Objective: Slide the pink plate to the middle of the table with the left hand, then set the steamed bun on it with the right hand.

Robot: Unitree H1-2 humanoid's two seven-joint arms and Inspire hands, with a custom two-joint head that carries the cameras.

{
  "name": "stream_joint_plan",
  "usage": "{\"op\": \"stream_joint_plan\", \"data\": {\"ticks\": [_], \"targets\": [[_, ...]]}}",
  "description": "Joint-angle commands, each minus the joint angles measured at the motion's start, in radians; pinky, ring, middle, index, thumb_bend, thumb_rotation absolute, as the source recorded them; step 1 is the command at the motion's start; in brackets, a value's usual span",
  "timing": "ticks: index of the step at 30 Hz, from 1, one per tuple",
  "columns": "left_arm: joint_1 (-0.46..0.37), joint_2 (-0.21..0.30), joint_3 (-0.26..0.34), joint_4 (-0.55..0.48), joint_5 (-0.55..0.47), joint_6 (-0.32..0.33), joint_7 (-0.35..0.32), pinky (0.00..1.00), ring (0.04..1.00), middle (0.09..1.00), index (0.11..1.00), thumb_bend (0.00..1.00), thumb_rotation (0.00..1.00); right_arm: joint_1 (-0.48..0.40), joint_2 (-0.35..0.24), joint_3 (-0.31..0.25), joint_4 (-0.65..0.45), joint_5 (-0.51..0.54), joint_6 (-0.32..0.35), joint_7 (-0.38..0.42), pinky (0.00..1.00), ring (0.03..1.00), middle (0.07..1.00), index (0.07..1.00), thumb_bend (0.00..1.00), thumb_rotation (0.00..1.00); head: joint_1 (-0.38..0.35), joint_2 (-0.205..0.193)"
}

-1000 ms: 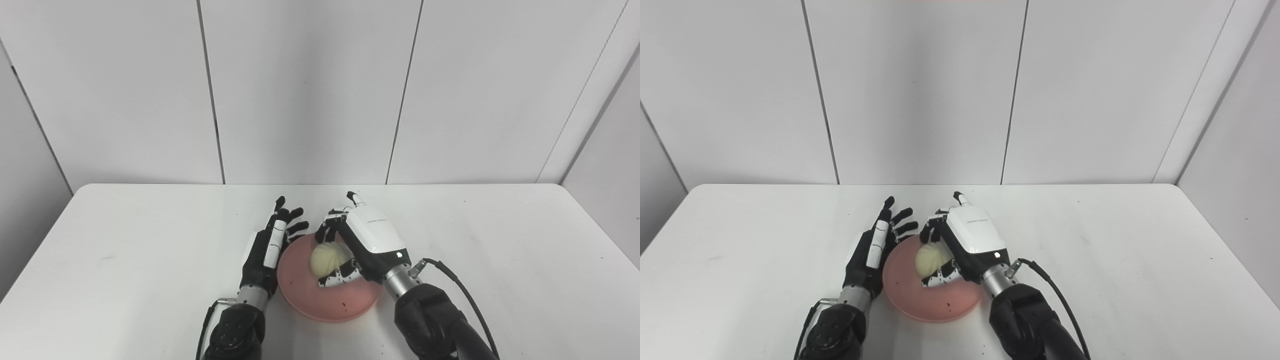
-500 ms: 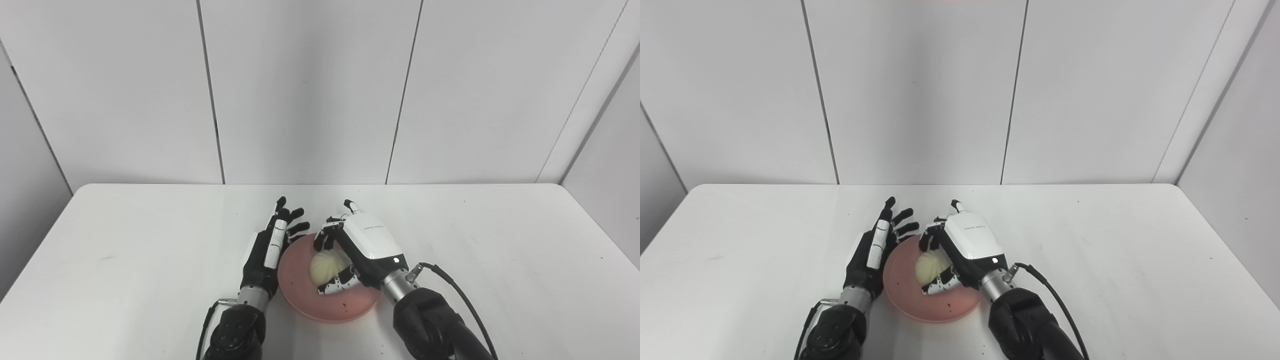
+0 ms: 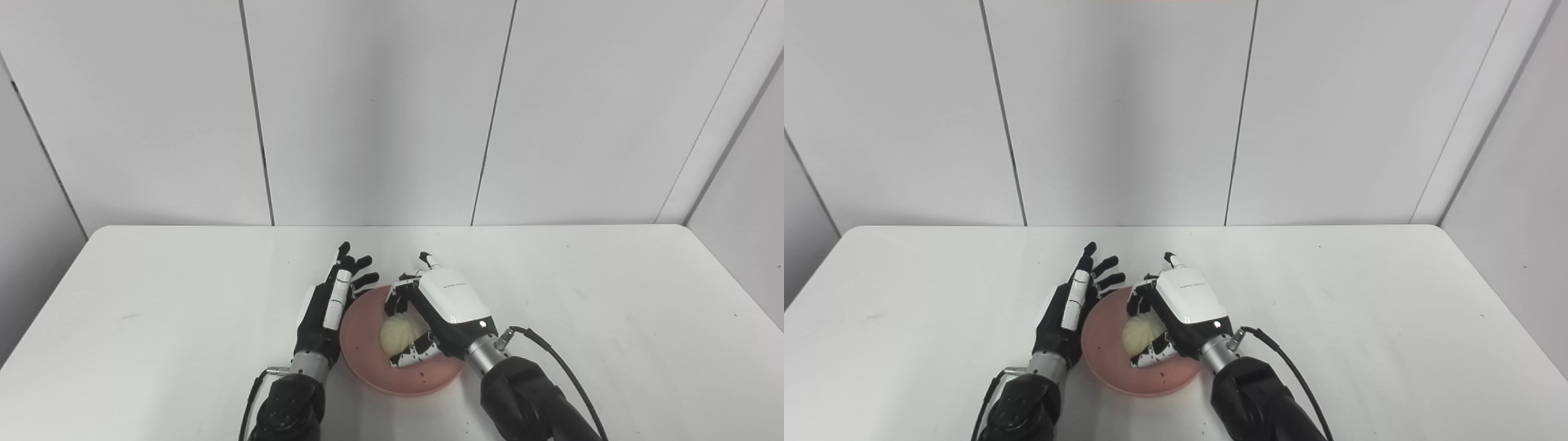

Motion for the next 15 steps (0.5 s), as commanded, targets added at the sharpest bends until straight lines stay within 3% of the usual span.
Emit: {"op": "stream_joint_plan", "data": {"ticks": [1, 12, 14, 15], "targets": [[0.012, -0.003, -0.003, 0.014, 0.001, 0.04, -0.003, 0.72, 0.793, 0.879, 1.0, 0.76, 0.97, -0.034, 0.0, -0.001, -0.009, 0.0, -0.03, -0.017, 1.0, 0.799, 0.497, 0.476, 0.53, 0.0, -0.001, 0.001], [0.012, -0.004, -0.005, 0.013, 0.004, 0.041, -0.003, 0.72, 0.784, 0.88, 1.0, 0.76, 0.97, -0.029, -0.012, 0.005, -0.016, -0.016, -0.016, 0.004, 1.0, 0.817, 0.496, 0.485, 0.53, 0.01, -0.004, 0.002], [0.013, -0.003, -0.007, 0.012, 0.007, 0.04, -0.002, 0.72, 0.779, 0.881, 1.0, 0.75, 0.98, -0.028, -0.016, 0.006, -0.026, -0.017, -0.012, 0.015, 1.0, 0.83, 0.57, 0.492, 0.52, 0.13, -0.005, 0.002], [0.012, -0.003, -0.008, 0.014, 0.008, 0.037, -0.001, 0.71, 0.777, 0.884, 1.0, 0.76, 0.98, -0.028, -0.018, 0.005, -0.032, -0.014, -0.009, 0.024, 1.0, 0.835, 0.591, 0.544, 0.66, 0.19, -0.005, 0.002]]}}
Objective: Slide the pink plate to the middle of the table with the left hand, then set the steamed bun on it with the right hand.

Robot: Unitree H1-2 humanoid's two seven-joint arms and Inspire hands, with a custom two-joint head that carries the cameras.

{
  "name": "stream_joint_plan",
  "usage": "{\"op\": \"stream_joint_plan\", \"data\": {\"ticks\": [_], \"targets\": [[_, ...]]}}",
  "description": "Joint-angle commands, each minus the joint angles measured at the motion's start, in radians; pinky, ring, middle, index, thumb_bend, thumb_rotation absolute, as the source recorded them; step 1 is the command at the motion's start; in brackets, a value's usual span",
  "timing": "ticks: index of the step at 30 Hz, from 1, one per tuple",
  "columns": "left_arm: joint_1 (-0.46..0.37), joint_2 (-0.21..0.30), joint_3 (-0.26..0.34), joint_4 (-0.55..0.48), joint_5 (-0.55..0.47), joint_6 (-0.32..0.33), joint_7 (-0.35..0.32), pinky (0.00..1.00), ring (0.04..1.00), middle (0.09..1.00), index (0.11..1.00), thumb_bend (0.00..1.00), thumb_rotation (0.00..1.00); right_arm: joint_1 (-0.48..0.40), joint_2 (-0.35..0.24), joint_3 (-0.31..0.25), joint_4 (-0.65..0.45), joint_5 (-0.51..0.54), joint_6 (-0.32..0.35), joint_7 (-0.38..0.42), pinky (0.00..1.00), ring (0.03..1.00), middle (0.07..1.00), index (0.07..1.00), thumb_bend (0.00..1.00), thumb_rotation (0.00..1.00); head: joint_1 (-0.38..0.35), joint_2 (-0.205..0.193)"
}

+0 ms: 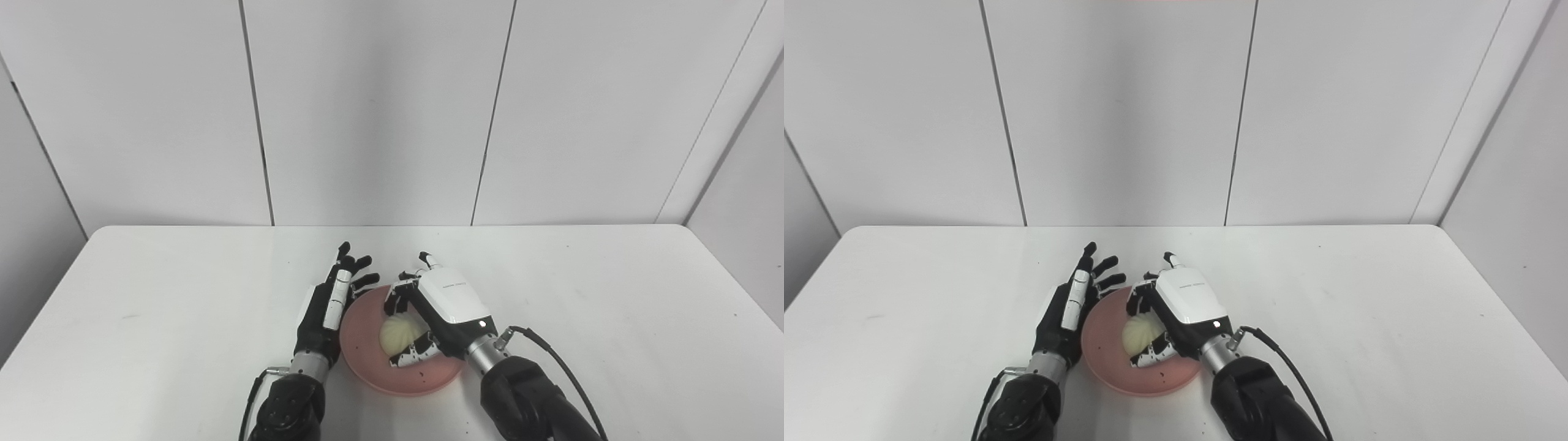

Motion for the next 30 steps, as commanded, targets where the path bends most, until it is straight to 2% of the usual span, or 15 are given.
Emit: {"op": "stream_joint_plan", "data": {"ticks": [1, 2, 3, 4, 7, 13, 20, 26, 30], "targets": [[0.011, -0.002, -0.007, 0.017, 0.009, 0.033, -0.001, 0.71, 0.777, 0.884, 1.0, 0.76, 0.98, -0.026, -0.014, -0.002, -0.033, -0.005, -0.008, 0.017, 1.0, 0.837, 0.596, 0.562, 0.71, 0.21, 0.001, 0.001], [0.011, -0.002, -0.007, 0.018, 0.009, 0.031, -0.002, 0.7, 0.774, 0.885, 1.0, 0.75, 0.98, -0.026, -0.018, -0.003, -0.043, -0.002, -0.008, 0.029, 1.0, 0.85, 0.63, 0.626, 0.85, 0.3, 0.001, 0.002], [0.011, -0.002, -0.008, 0.019, 0.009, 0.03, -0.002, 0.69, 0.773, 0.883, 1.0, 0.75, 0.98, -0.025, -0.02, -0.004, -0.049, -0.001, -0.008, 0.037, 1.0, 0.861, 0.654, 0.657, 0.91, 0.35, 0.001, 0.002], [0.012, -0.002, -0.008, 0.016, 0.009, 0.032, -0.002, 0.69, 0.773, 0.883, 1.0, 0.75, 0.98, -0.025, -0.024, -0.004, -0.056, -0.005, -0.009, 0.043, 1.0, 0.867, 0.666, 0.672, 0.94, 0.38, 0.001, 0.002], [0.014, -0.003, -0.009, 0.006, 0.006, 0.044, -0.002, 0.68, 0.77, 0.879, 1.0, 0.74, 0.98, -0.023, -0.037, -0.005, -0.087, -0.019, -0.008, 0.068, 1.0, 0.89, 0.713, 0.707, 1.0, 0.55, 0.001, 0.003], [0.014, -0.001, -0.01, 0.009, 0.008, 0.043, -0.002, 0.7, 0.778, 0.877, 1.0, 0.75, 0.98, -0.009, -0.052, -0.023, -0.177, -0.036, 0.014, 0.125, 1.0, 0.911, 0.754, 0.729, 1.0, 0.59, -0.001, 0.002], [0.023, -0.002, -0.003, -0.011, -0.005, 0.059, -0.009, 0.74, 0.782, 0.868, 1.0, 0.78, 0.96, 0.021, -0.043, -0.081, -0.249, -0.016, 0.002, 0.106, 1.0, 0.902, 0.776, 0.729, 1.0, 0.59, -0.001, 0.005], [0.038, 0.002, -0.004, -0.04, -0.001, 0.064, -0.01, 0.75, 0.801, 0.877, 1.0, 0.77, 0.96, 0.061, -0.032, -0.153, -0.237, 0.057, -0.063, -0.008, 1.0, 0.946, 0.885, 0.794, 1.0, 0.59, 0.006, 0.005], [0.063, 0.006, -0.009, -0.083, 0.036, 0.062, 0.022, 0.74, 0.805, 0.869, 1.0, 0.75, 0.96, 0.102, -0.003, -0.209, -0.15, 0.147, -0.154, -0.158, 1.0, 0.913, 0.879, 0.862, 0.97, 0.71, 0.016, 0.012]]}}
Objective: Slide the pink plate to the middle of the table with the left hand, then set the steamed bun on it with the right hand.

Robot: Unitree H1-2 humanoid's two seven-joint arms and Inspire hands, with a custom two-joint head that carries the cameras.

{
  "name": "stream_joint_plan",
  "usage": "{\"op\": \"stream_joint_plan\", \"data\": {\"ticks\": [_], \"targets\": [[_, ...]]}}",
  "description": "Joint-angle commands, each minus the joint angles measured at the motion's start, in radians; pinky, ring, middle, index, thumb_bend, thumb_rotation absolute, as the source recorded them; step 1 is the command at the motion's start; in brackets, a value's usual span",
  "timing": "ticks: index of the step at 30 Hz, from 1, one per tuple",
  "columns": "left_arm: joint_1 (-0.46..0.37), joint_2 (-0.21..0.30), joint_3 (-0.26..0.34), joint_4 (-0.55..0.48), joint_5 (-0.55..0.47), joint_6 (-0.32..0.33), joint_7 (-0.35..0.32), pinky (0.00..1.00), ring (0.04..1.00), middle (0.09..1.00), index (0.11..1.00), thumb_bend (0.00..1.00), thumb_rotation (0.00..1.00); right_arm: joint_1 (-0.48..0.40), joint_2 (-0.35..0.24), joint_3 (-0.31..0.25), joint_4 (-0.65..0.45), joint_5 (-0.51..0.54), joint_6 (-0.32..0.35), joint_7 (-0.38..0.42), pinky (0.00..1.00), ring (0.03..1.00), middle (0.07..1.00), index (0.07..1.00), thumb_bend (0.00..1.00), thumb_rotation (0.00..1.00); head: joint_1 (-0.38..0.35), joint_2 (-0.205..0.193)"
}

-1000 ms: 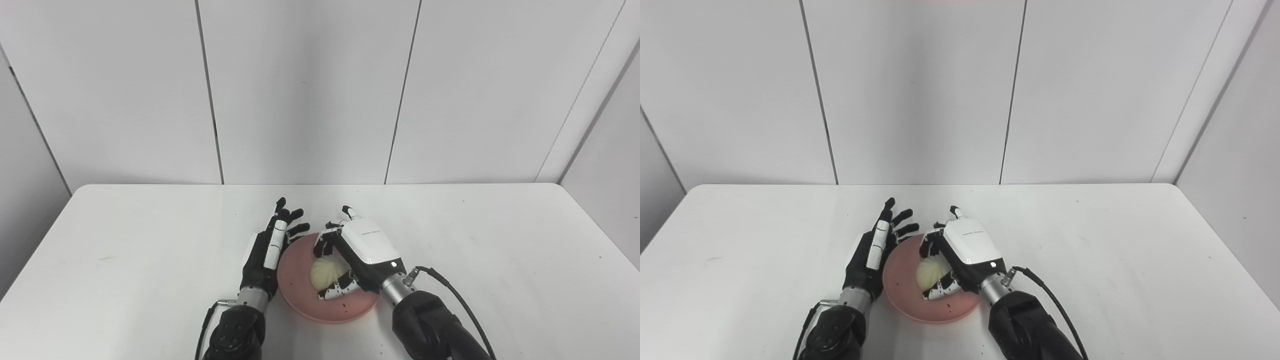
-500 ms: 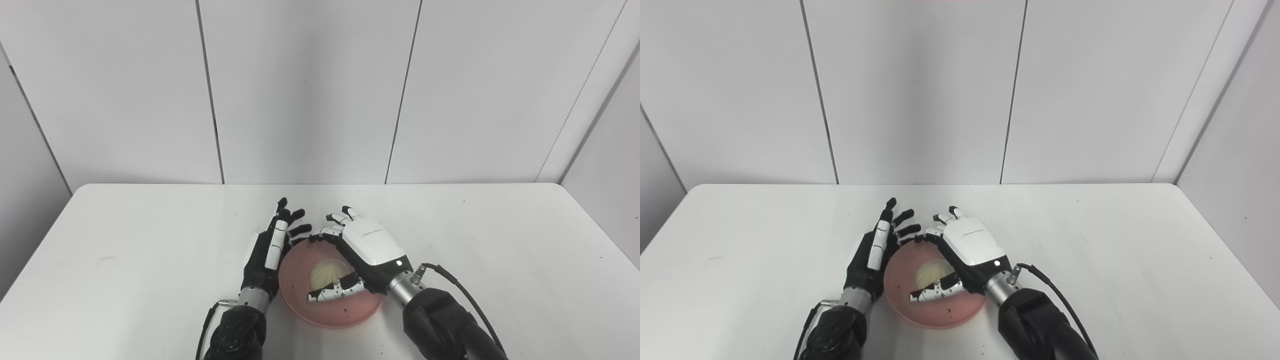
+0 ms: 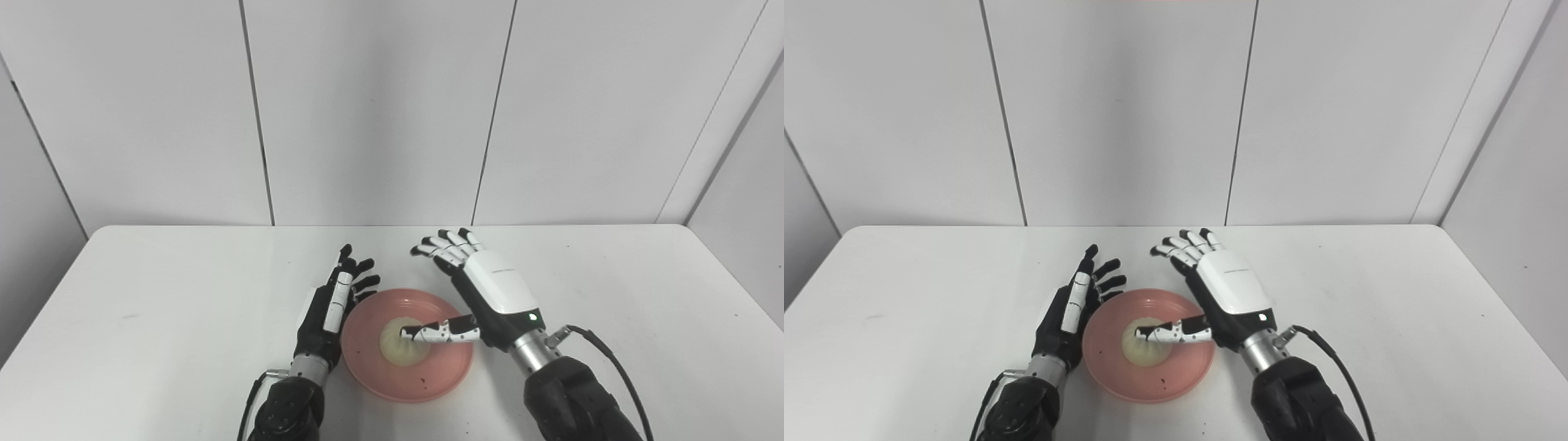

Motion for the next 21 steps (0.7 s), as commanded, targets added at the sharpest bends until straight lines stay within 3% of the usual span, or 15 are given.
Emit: {"op": "stream_joint_plan", "data": {"ticks": [1, 3, 5, 7, 10, 12, 16, 21], "targets": [[0.027, 0.002, 0.001, -0.023, 0.017, 0.017, 0.027, 0.74, 0.815, 0.869, 1.0, 0.75, 0.96, 0.001, 0.015, -0.036, 0.042, 0.065, -0.086, -0.09, 1.0, 0.901, 0.875, 0.875, 0.93, 0.74, 0.001, 0.002], [0.047, -0.002, 0.008, -0.06, 0.021, 0.009, 0.041, 0.79, 0.857, 0.885, 0.998, 0.77, 0.95, 0.016, 0.038, -0.066, 0.09, 0.138, -0.127, -0.127, 1.0, 0.861, 0.85, 0.867, 0.86, 0.78, 0.002, 0.01], [0.069, -0.003, 0.012, -0.104, 0.031, 0.011, 0.058, 0.81, 0.878, 0.894, 0.997, 0.78, 0.96, 0.032, 0.078, -0.102, 0.128, 0.241, -0.144, -0.137, 0.99, 0.851, 0.839, 0.844, 0.86, 0.78, 0.0, 0.015], [0.09, -0.004, 0.014, -0.151, 0.048, 0.022, 0.079, 0.83, 0.889, 0.897, 0.965, 0.77, 0.95, 0.042, 0.119, -0.143, 0.162, 0.374, -0.152, -0.12, 0.82, 0.821, 0.808, 0.786, 0.85, 0.72, -0.001, 0.018], [0.121, -0.005, 0.017, -0.212, 0.078, 0.039, 0.114, 0.83, 0.885, 0.895, 0.935, 0.8, 0.94, 0.051, 0.175, -0.204, 0.206, 0.551, -0.136, -0.09, 0.77, 0.808, 0.796, 0.773, 0.84, 0.71, -0.001, 0.022], [0.136, -0.007, 0.02, -0.237, 0.091, 0.042, 0.134, 0.84, 0.895, 0.898, 0.915, 0.81, 0.93, 0.054, 0.204, -0.237, 0.232, 0.631, -0.134, -0.086, 0.77, 0.797, 0.79, 0.767, 0.83, 0.74, -0.002, 0.024], [0.153, -0.006, 0.019, -0.251, 0.131, 0.027, 0.174, 0.91, 0.934, 0.936, 0.917, 0.78, 0.94, 0.061, 0.239, -0.278, 0.28, 0.79, -0.167, -0.033, 0.72, 0.77, 0.769, 0.721, 0.8, 0.68, -0.007, 0.029], [0.159, -0.001, 0.009, -0.258, 0.203, 0.034, 0.225, 0.98, 0.975, 0.978, 0.953, 0.72, 0.95, 0.081, 0.27, -0.305, 0.271, 0.958, -0.105, 0.042, 0.75, 0.793, 0.801, 0.751, 0.82, 0.63, -0.017, 0.047]]}}
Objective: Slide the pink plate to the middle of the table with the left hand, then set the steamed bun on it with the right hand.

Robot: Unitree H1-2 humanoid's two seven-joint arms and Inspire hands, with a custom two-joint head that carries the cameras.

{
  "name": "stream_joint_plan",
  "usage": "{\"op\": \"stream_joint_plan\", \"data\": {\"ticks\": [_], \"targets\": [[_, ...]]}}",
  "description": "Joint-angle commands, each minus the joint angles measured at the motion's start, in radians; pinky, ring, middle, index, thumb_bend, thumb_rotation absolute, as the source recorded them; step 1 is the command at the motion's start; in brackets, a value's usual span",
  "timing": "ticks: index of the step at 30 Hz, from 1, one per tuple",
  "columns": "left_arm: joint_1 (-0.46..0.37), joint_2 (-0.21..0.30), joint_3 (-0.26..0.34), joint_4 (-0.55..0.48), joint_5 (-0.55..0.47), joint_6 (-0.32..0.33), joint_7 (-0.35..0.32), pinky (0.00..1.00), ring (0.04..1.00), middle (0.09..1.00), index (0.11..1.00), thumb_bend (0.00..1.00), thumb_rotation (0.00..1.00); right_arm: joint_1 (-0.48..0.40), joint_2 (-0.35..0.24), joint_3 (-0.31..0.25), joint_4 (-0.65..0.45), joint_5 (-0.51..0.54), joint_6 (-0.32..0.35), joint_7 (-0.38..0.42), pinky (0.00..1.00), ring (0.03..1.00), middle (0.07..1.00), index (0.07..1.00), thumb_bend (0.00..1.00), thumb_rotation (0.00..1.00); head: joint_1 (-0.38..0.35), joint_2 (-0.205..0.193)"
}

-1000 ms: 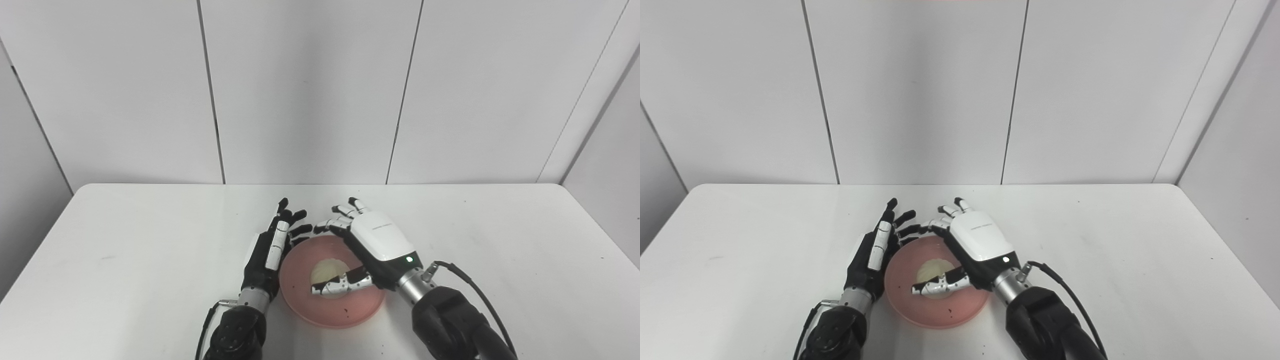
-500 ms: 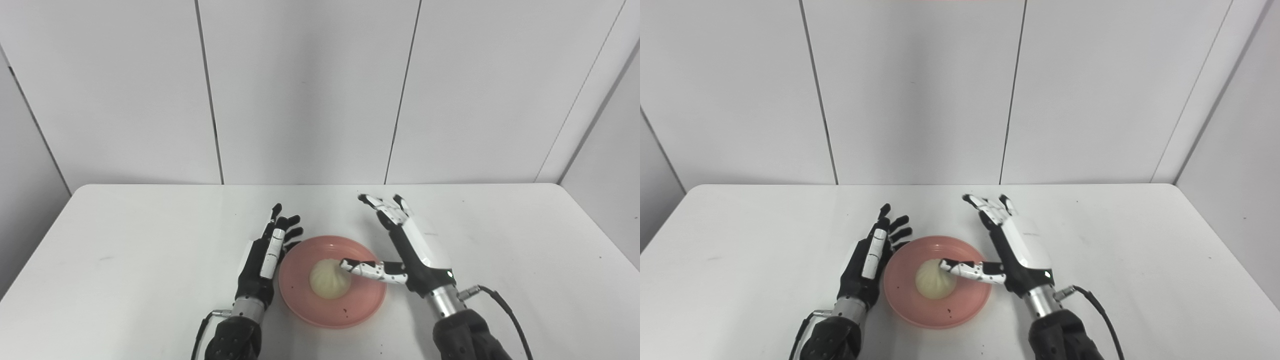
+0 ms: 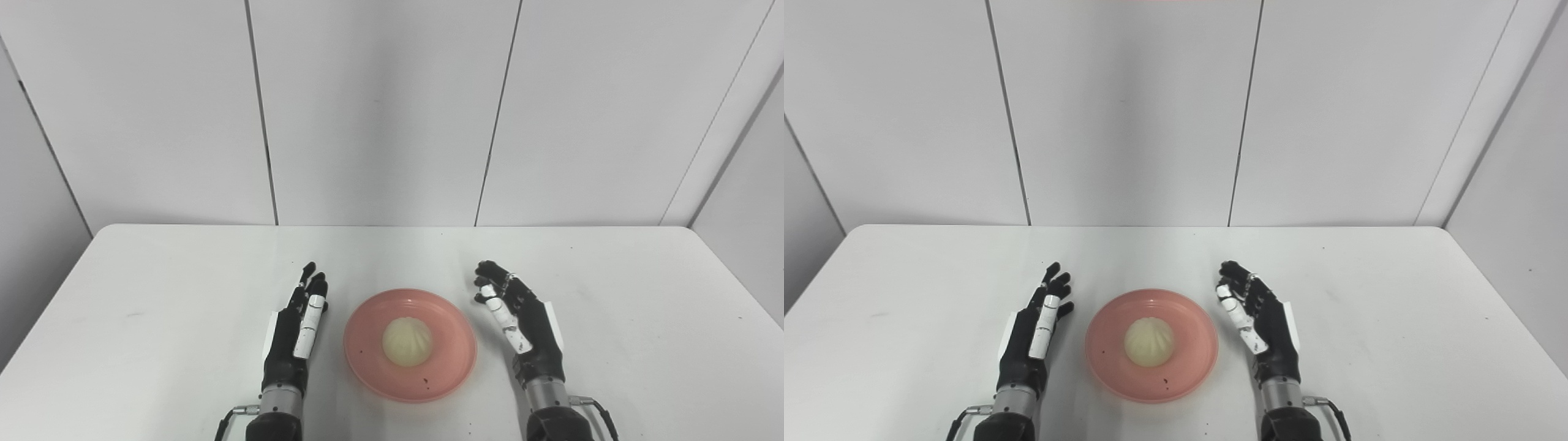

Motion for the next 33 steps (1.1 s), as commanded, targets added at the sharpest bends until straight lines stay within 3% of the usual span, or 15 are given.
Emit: {"op": "stream_joint_plan", "data": {"ticks": [1, 9, 11, 13, 20, 33], "targets": [[-0.006, 0.002, 0.002, -0.023, 0.03, 0.0, 0.037, 0.99, 0.981, 0.983, 0.96, 0.72, 0.96, 0.018, 0.024, -0.002, -0.007, 0.053, 0.021, 0.031, 0.75, 0.792, 0.807, 0.754, 0.82, 0.62, -0.001, 0.007], [-0.022, 0.002, 0.013, -0.015, -0.01, 0.054, 0.008, 1.0, 1.0, 0.993, 0.984, 0.74, 0.95, 0.025, 0.028, -0.001, -0.021, 0.108, 0.095, 0.049, 0.76, 0.796, 0.822, 0.789, 0.83, 0.7, -0.007, 0.015], [-0.023, 0.006, 0.009, -0.012, -0.023, 0.055, -0.009, 1.0, 1.0, 0.997, 0.99, 0.74, 0.96, 0.026, 0.025, 0.005, -0.022, 0.096, 0.106, 0.044, 0.77, 0.822, 0.858, 0.817, 0.86, 0.82, -0.01, 0.015], [-0.022, 0.01, 0.005, -0.012, -0.045, 0.059, -0.034, 1.0, 1.0, 1.0, 0.999, 0.74, 0.96, 0.025, 0.023, 0.009, -0.016, 0.082, 0.104, 0.039, 0.79, 0.832, 0.871, 0.831, 0.89, 0.87, -0.011, 0.014], [-0.018, 0.015, -0.002, -0.013, -0.093, 0.05, -0.075, 1.0, 1.0, 1.0, 1.0, 0.76, 0.95, 0.025, 0.021, 0.009, -0.013, 0.051, 0.113, 0.029, 0.84, 0.863, 0.902, 0.88, 0.92, 0.87, -0.014, 0.015], [-0.02, 0.019, -0.009, -0.014, -0.109, 0.064, -0.106, 1.0, 1.0, 0.992, 1.0, 0.72, 0.96, 0.027, 0.007, 0.022, -0.005, -0.043, 0.105, 0.005, 0.95, 0.92, 0.933, 0.931, 0.87, 0.85, -0.014, 0.012]]}}
